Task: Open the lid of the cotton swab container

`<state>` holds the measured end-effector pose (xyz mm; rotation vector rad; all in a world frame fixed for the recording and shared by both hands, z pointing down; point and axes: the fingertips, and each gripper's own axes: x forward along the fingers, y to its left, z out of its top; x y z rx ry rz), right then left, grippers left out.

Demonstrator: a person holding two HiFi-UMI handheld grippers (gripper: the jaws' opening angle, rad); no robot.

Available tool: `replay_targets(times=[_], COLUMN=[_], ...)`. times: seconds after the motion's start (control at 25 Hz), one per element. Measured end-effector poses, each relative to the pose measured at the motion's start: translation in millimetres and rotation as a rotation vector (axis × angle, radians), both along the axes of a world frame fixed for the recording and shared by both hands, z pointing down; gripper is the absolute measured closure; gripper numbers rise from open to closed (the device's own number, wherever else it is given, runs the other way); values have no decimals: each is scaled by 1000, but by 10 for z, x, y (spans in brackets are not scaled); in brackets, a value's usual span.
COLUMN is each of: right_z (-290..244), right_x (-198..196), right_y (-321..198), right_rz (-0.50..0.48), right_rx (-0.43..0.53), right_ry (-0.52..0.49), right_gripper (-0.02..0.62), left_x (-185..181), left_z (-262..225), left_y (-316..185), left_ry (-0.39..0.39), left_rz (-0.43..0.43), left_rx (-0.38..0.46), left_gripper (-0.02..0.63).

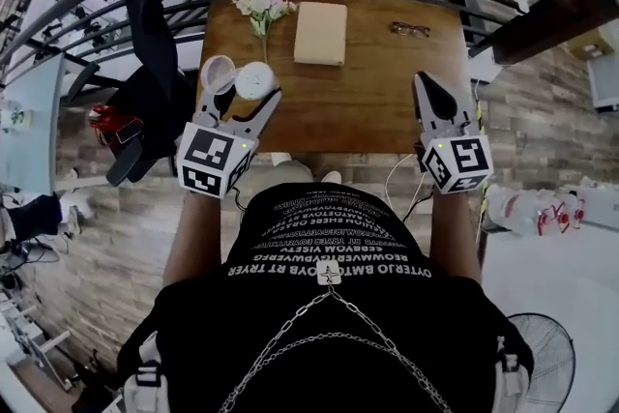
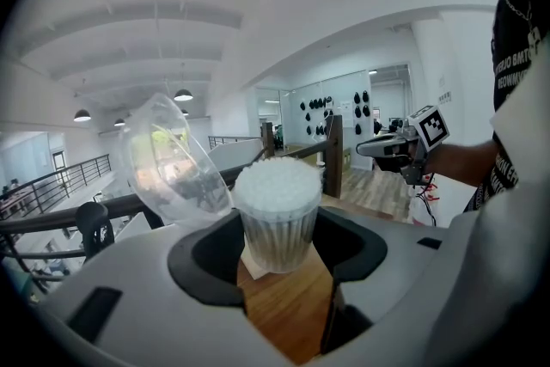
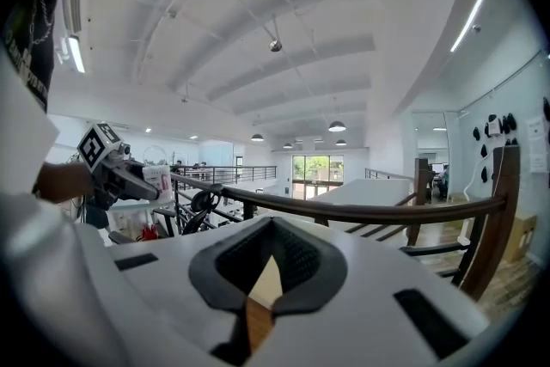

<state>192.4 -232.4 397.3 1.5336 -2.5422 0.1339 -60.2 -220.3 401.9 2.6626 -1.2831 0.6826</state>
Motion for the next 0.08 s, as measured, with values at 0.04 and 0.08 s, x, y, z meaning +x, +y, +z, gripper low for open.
replay_targets(times=[0.04, 0.08], right_z=[2, 5], right_x=[-10, -15], right_y=[-12, -21], right_rz=[-7, -14], right_rx=[1, 2], right_ry=[-2, -3], right_gripper=[581, 580], left_x=[14, 31], left_z=[-5, -9], left_y=[-2, -4], left_ry=[-1, -2], left_rz=[-2, -5], left_rx=[2, 5], left_gripper=[342, 342])
